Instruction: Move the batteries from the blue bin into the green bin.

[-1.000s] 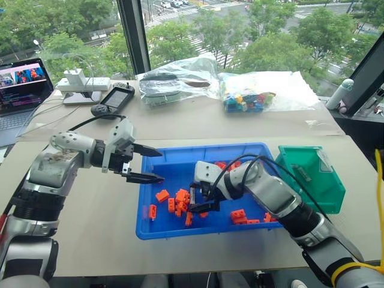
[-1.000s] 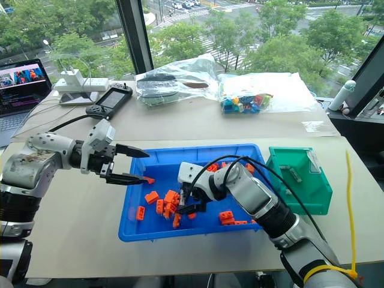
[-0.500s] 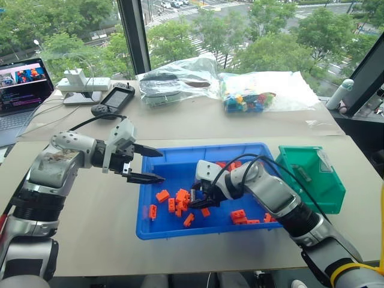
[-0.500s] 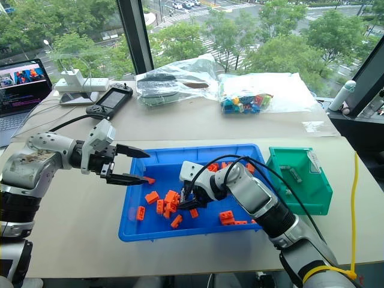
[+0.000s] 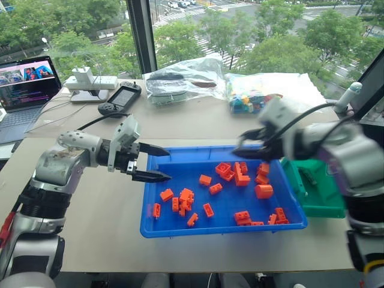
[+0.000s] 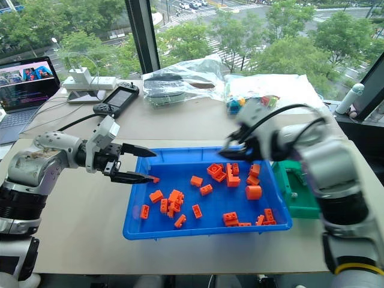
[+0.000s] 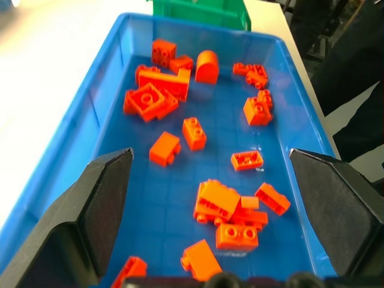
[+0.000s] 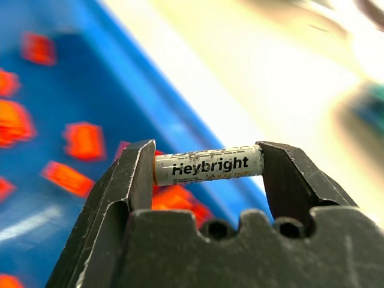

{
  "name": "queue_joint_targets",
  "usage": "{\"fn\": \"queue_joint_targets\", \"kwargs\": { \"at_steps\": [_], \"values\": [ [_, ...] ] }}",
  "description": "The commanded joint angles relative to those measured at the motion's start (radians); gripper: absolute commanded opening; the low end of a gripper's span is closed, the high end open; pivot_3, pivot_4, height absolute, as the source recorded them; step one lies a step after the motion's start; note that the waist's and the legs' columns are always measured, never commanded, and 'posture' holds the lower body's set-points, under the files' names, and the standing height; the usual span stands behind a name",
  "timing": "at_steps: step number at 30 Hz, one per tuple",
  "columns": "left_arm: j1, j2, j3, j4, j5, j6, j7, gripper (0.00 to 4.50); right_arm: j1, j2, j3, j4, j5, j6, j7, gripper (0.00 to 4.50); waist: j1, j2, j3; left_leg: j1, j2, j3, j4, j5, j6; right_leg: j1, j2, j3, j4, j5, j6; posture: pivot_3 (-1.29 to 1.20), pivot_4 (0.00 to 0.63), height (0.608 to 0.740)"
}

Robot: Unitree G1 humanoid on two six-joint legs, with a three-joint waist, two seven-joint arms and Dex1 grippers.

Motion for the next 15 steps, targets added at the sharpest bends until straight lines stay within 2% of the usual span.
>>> {"fn": "queue_joint_targets", "kwargs": {
  "at_steps": [1,4,8,10,11,13,15],
  "values": [
    [-0.036,-0.015,0.004,0.010,-0.017,-0.003,-0.015,4.50,0.100,-0.111,-0.143,0.023,-0.007,-0.001,-0.009,2.49,-0.001,0.000,0.000,0.000,0.000,0.000,0.000,0.000,0.000,0.000,0.000,0.000,0.000,0.000,0.000,0.00,0.150,0.740],
    [-0.038,-0.022,0.002,0.007,-0.018,0.001,-0.016,4.50,0.234,-0.166,-0.202,0.019,-0.002,-0.009,-0.002,2.49,-0.008,0.000,0.000,0.000,0.000,0.000,-0.001,0.000,0.000,-0.001,0.000,0.002,0.000,0.000,0.000,0.00,0.150,0.740],
    [-0.033,-0.031,0.000,0.001,-0.019,0.003,-0.008,4.50,0.362,-0.183,-0.246,0.028,-0.007,-0.030,-0.022,2.49,-0.015,0.000,0.000,0.001,0.001,0.000,-0.001,0.000,0.000,-0.001,0.001,0.002,0.000,0.000,0.000,0.00,0.150,0.740],
    [-0.028,-0.036,0.005,-0.007,-0.026,0.012,0.004,4.50,0.393,-0.174,-0.252,0.031,-0.002,-0.036,-0.033,3.50,-0.014,0.000,0.000,0.001,0.001,0.000,-0.001,0.000,0.000,-0.001,0.001,0.003,0.000,0.000,0.000,0.00,0.150,0.740],
    [-0.026,-0.037,0.006,-0.009,-0.027,0.014,0.008,4.50,0.398,-0.170,-0.254,0.030,0.003,-0.037,-0.037,3.66,-0.014,0.000,0.000,0.001,0.001,0.000,-0.001,0.000,0.000,-0.001,0.001,0.003,0.000,0.000,0.000,0.00,0.150,0.740],
    [-0.019,-0.037,0.010,-0.019,-0.032,0.024,0.021,4.50,0.391,-0.174,-0.255,0.024,0.013,-0.033,-0.041,4.29,-0.014,0.000,0.000,0.001,0.001,0.000,0.000,0.000,0.000,-0.001,0.001,0.004,0.000,0.000,0.000,0.00,0.150,0.740],
    [-0.011,-0.041,0.024,-0.031,-0.042,0.032,0.039,4.50,0.374,-0.184,-0.262,0.020,0.025,-0.027,-0.044,4.40,-0.014,0.000,0.000,0.001,0.001,0.000,0.000,0.000,0.000,-0.001,0.001,0.004,0.000,0.000,0.000,0.00,0.150,0.740]
  ]
}}
